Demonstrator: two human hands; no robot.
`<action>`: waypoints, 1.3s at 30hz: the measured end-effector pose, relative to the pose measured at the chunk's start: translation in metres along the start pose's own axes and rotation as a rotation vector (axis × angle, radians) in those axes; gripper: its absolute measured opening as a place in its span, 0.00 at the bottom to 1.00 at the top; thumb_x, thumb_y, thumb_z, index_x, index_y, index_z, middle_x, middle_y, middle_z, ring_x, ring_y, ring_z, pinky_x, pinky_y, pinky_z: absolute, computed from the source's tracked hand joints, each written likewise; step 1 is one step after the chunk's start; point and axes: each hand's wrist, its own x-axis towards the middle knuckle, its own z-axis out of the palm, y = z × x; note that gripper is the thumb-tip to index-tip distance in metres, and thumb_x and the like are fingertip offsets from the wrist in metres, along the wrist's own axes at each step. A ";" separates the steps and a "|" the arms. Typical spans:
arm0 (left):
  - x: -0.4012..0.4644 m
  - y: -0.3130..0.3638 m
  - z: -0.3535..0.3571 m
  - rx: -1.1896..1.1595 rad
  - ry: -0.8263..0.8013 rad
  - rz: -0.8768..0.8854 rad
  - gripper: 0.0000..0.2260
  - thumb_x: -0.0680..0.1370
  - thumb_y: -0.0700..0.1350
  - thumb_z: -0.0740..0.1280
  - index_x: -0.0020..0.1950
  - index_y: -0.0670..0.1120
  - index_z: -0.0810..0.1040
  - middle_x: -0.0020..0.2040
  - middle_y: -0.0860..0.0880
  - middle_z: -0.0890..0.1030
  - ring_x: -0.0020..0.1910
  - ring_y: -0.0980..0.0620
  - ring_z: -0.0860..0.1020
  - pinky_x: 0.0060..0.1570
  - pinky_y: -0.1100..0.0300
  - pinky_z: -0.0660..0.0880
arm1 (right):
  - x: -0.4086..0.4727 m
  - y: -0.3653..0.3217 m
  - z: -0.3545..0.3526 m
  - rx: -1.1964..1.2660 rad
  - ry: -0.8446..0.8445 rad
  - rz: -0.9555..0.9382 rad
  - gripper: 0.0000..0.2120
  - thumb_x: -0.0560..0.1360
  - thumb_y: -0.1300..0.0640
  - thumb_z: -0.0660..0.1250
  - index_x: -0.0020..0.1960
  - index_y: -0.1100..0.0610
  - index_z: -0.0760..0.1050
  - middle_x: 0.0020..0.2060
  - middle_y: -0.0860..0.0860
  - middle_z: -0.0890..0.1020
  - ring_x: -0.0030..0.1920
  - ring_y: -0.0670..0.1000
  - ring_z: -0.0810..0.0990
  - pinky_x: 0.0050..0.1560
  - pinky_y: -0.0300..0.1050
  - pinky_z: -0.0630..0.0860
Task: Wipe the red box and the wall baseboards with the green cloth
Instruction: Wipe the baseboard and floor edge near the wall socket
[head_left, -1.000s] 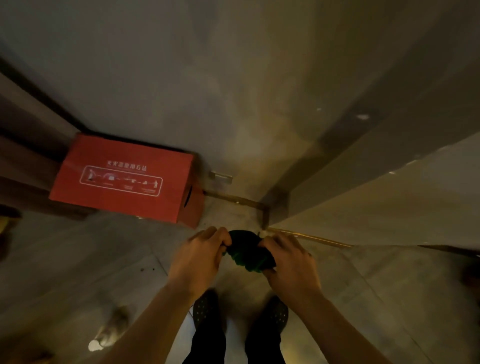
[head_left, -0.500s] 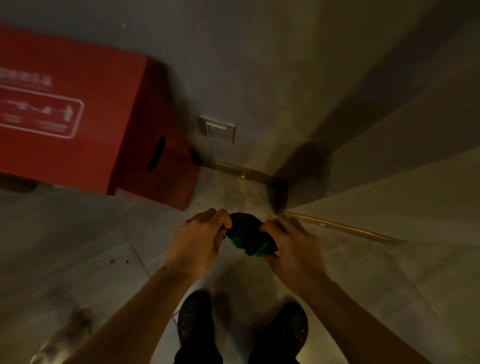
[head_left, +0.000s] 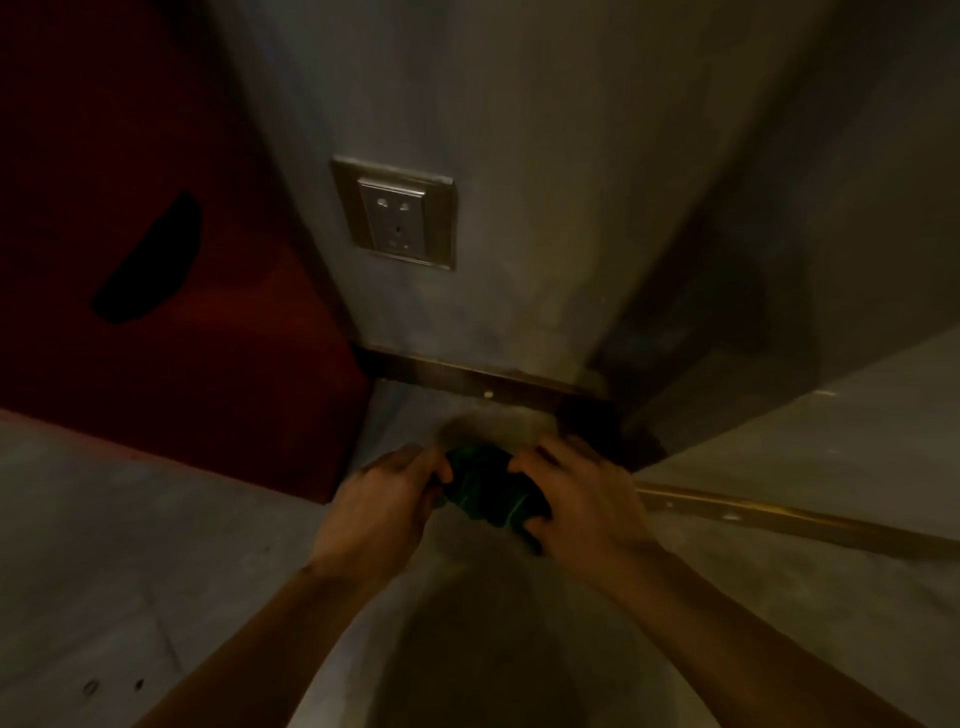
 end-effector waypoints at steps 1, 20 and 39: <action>0.008 -0.007 0.007 0.000 0.015 0.005 0.07 0.81 0.43 0.64 0.57 0.54 0.73 0.56 0.54 0.76 0.45 0.56 0.75 0.46 0.59 0.72 | 0.008 0.004 0.010 -0.006 0.025 -0.001 0.27 0.59 0.54 0.79 0.56 0.47 0.76 0.52 0.49 0.79 0.49 0.54 0.79 0.35 0.48 0.77; 0.095 -0.069 0.099 -0.093 0.170 0.125 0.09 0.78 0.40 0.66 0.55 0.52 0.75 0.53 0.53 0.78 0.51 0.53 0.76 0.50 0.55 0.73 | 0.067 0.049 0.128 -0.113 0.186 0.072 0.25 0.63 0.51 0.74 0.59 0.44 0.72 0.54 0.46 0.75 0.53 0.52 0.75 0.38 0.46 0.74; 0.080 -0.078 0.129 -0.235 0.203 0.017 0.12 0.76 0.49 0.63 0.57 0.60 0.65 0.51 0.63 0.70 0.49 0.63 0.72 0.46 0.63 0.70 | 0.068 0.034 0.164 -0.144 -0.019 0.055 0.35 0.72 0.32 0.60 0.75 0.35 0.51 0.74 0.49 0.61 0.69 0.59 0.61 0.58 0.58 0.74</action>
